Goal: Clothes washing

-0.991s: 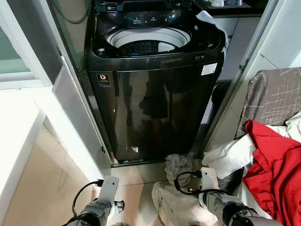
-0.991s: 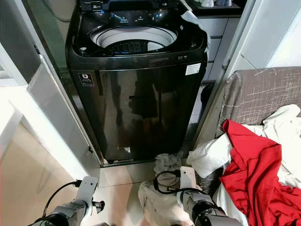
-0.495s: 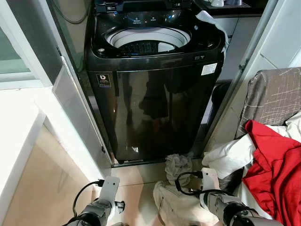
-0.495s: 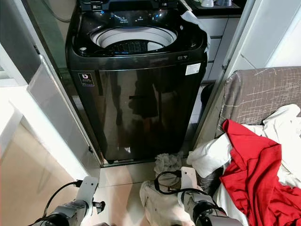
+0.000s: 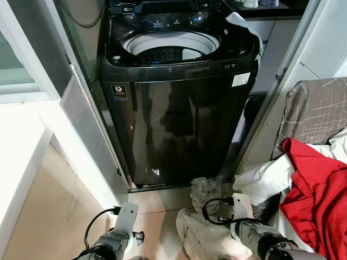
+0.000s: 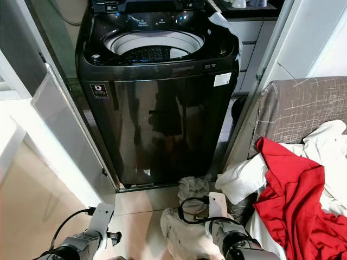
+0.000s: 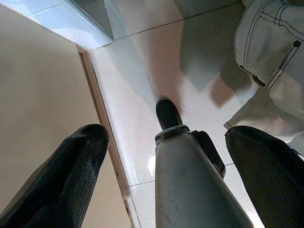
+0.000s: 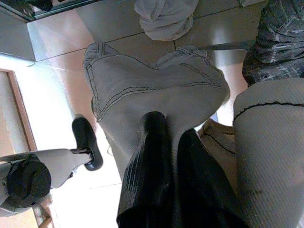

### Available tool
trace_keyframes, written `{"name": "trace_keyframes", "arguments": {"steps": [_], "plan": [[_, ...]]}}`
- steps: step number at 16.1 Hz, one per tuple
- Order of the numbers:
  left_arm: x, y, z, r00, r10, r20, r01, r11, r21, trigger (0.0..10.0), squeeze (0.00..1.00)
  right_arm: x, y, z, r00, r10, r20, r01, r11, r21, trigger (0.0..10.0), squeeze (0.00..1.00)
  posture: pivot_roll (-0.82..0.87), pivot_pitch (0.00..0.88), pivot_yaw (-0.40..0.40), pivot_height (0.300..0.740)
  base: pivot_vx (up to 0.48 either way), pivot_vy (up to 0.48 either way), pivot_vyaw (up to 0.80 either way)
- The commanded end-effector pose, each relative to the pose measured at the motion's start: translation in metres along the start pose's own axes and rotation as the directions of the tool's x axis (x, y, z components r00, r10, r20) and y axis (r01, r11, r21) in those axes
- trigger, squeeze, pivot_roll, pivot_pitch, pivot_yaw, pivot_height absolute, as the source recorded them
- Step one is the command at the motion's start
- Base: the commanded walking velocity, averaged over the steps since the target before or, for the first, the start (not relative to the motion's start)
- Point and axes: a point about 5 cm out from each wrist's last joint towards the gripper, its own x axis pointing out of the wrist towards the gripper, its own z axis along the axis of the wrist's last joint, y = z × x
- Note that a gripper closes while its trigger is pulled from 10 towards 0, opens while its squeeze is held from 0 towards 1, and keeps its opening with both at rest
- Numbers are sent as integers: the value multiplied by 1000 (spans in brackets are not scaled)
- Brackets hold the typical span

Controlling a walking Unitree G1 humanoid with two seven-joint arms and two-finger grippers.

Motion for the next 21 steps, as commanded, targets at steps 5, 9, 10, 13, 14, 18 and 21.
{"name": "trace_keyframes", "arguments": {"steps": [5,9,10,13,14,18,21], "plan": [[0,0,-3,1000,0,-13,1,1000,21,10000,0,-1,-3,6,1000,-4,30,5,1000,-13,10000,0,-221,0,43,740,0,0,0],[0,1,-1,1000,0,-11,0,1000,25,10000,0,-1,-1,6,999,-2,33,2,1000,-3,10000,0,-211,0,41,740,0,0,0],[0,2,-2,1000,9,-15,-8,999,34,10000,0,0,-1,5,1000,-1,29,1,1000,-4,10000,0,-207,0,34,740,0,0,0],[0,1,-2,1000,1,-22,0,1000,23,10000,0,-1,-2,6,1000,-2,31,2,1000,-8,10000,0,-201,0,29,740,0,0,0],[0,1,-3,1000,3,-24,-2,1000,26,10000,0,-1,-2,6,1000,-3,31,3,1000,-12,10000,0,-199,0,27,740,0,0,0],[0,2,-1,1000,10,-9,-10,999,36,10000,0,-1,-1,8,999,-1,33,1,1000,-18,10000,0,-196,0,25,740,0,0,0],[0,3,0,1000,19,1,-19,996,84,10000,0,-1,-1,8,999,1,33,-1,1000,-21,10000,0,-195,0,26,740,0,0,0]]}}
